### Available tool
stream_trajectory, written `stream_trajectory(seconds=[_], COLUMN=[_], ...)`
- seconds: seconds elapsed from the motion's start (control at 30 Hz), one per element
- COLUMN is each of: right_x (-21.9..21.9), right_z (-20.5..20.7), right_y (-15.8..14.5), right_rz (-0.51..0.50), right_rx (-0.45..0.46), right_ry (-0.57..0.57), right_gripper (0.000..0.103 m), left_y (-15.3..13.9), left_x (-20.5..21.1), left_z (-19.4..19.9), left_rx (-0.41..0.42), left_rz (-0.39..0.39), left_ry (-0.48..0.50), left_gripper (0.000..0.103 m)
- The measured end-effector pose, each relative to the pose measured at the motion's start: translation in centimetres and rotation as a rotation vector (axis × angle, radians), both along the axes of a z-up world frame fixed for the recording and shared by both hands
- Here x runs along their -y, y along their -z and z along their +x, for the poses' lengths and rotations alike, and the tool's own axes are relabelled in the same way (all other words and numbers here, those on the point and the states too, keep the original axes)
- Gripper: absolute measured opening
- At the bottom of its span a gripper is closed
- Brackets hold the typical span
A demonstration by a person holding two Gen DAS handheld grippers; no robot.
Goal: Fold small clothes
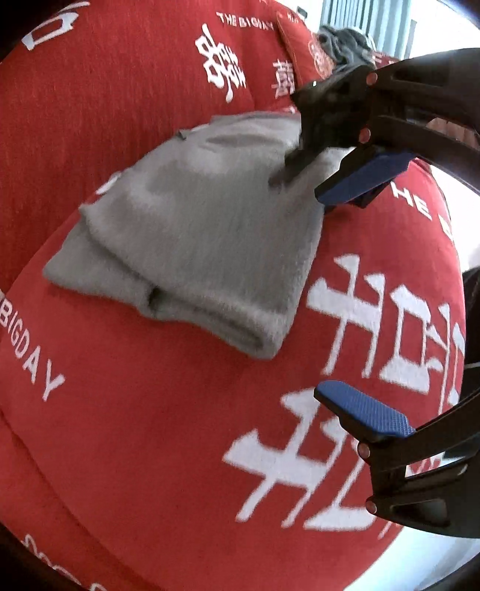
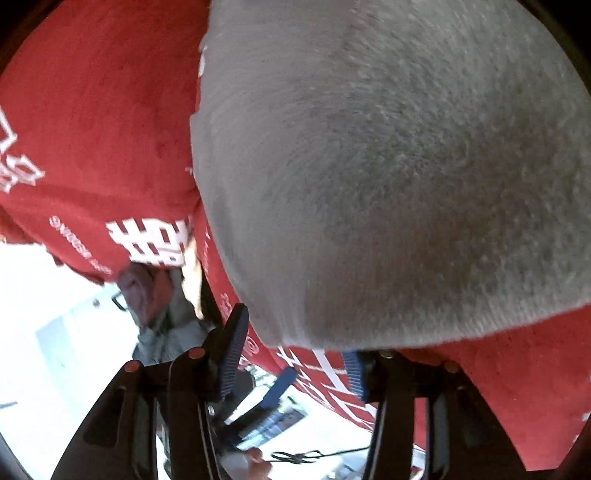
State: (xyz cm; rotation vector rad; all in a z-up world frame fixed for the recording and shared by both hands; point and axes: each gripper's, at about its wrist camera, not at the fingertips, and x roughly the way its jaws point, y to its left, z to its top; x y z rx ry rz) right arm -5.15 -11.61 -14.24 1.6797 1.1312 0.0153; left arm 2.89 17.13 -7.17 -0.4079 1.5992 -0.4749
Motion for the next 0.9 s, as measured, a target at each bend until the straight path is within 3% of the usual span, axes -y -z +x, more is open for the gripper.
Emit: stream_trajectory(seconds=[0.03,0.07,0.27,0.37,0.57,0.6,0.63,0.7,0.77,0.9], right_x=[0.0,0.1,1.5,2.0,1.6,1.4,1.3,1.1,1.1,1.8], right_z=[0.2,0.4,1.9,2.5,2.1,2.1,2.0,1.8,1.7,1.6], right_y=[0.1,0.1,-2.9,-4.1,-3.6,-3.4,-3.2,-3.0,-3.0,-4.6], right_rz=[0.005,0.013,-0.014,-0.048,-0.05,-0.05,-0.05,-0.052,-0.049,-0.083], right_rx=[-0.003,0.005,0.128,0.143,0.115,0.109,0.106,0.097,0.088,0.078], right_ry=[0.01,0.017,0.009,-0.028,-0.061,-0.07,-0.075,-0.095,-0.116,-0.228], right_gripper=[0.016,0.009,0.009,0.009,0.009,0.009,0.009,0.009,0.009,0.013], left_y=[0.1,0.4,0.6,0.6,1.4,1.4,1.3,1.4,0.8,-2.5], left_x=[0.2,0.5,2.1,3.1,4.8,4.8,4.8,5.4,5.9,8.9], left_z=[0.2,0.4,1.8,2.9,5.2,5.5,5.7,6.4,6.5,5.2], left_rx=[-0.004,-0.013,-0.039,-0.027,0.028,0.048,0.065,0.082,0.128,0.363], left_rz=[-0.012,-0.03,-0.202,-0.255,-0.187,-0.152,-0.124,-0.044,0.001,0.183], left_ry=[-0.007,-0.02,-0.153,-0.191,-0.231,-0.24,-0.233,-0.19,-0.162,0.04], left_gripper=[0.097,0.096,0.097,0.097,0.096,0.084,0.056,0.023,0.02,0.015])
